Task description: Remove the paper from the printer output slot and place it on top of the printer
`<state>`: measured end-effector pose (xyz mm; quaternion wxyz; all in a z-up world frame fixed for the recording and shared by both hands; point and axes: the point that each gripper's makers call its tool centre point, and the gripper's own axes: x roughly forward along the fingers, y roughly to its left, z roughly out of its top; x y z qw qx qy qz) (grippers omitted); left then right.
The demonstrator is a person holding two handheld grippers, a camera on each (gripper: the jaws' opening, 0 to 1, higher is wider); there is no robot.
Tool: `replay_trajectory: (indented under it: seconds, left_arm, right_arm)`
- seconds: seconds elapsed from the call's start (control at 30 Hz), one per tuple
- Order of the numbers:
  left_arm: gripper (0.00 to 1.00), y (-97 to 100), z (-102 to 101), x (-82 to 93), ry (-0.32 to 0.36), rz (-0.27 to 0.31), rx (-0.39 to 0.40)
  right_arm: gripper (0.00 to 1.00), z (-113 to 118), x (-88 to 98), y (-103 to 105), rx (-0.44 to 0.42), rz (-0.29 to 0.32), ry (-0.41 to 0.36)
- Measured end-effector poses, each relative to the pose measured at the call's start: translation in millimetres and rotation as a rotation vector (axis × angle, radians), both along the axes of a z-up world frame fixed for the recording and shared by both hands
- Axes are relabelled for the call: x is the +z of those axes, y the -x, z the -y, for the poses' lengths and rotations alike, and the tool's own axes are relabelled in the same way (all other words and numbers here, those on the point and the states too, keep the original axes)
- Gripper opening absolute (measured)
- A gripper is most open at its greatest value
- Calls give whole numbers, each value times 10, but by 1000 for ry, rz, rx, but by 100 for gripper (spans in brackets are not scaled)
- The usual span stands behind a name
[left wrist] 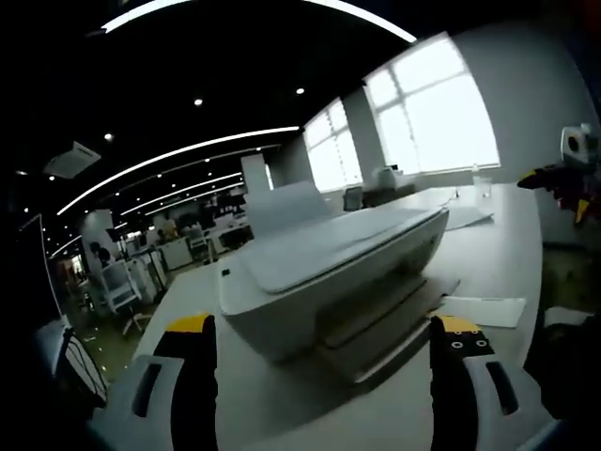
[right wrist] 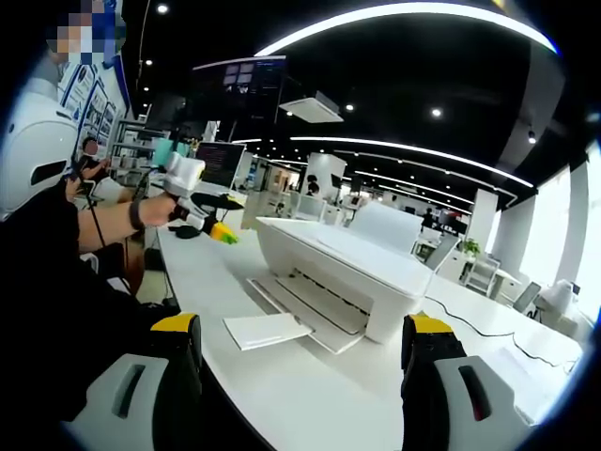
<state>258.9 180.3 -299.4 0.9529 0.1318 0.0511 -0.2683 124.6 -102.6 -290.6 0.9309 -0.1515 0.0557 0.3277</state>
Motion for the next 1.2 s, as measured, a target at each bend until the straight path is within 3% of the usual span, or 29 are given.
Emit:
replay_trajectory:
  seconds: [0.7,1.2]
  left_arm:
    - [97,250,-16,-60,-30,-3,-19]
    - [97,445,-16,-26,-10,12,-23]
  right_arm:
    - [83,6,11,9,-2,4,5]
    - [83,1,40,12,-2,10,5]
